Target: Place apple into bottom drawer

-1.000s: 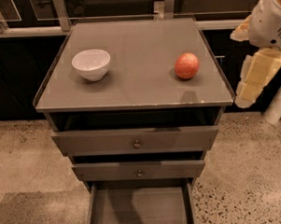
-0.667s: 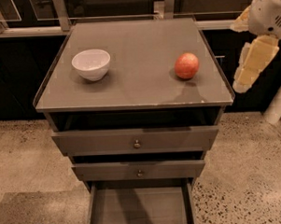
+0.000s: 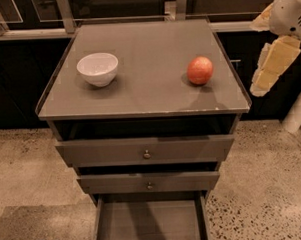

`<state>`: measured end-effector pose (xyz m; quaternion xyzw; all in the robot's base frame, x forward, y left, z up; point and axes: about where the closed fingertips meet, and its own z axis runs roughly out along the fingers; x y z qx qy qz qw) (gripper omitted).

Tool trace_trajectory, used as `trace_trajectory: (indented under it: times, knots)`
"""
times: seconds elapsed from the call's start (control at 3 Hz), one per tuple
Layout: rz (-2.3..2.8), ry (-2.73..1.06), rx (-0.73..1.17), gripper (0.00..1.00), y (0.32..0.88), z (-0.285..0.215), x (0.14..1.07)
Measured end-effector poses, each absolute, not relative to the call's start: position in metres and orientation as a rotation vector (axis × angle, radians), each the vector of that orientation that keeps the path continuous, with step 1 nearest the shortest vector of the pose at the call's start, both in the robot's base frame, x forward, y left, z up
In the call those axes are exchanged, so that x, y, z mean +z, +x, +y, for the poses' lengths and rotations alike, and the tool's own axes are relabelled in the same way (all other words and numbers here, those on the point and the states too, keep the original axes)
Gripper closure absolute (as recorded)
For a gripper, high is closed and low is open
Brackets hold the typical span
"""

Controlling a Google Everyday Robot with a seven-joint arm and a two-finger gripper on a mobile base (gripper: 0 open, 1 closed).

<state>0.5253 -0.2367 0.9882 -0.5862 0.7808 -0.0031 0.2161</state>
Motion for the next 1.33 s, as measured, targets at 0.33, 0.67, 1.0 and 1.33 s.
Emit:
trace_trajectory:
  times: [0.33,0.67,1.0,1.33]
  knots:
    - [2.101,-1.622,0.021,0.0,0.558,-0.238,0.982]
    - [2.062,-1.628,0.064,0.0,0.599,-0.23,0.967]
    - [2.06,-1.642,0.064,0.0,0.634,-0.225,0.952]
    - [2.077,-1.637,0.092,0.0,0.662,-0.222,0.934]
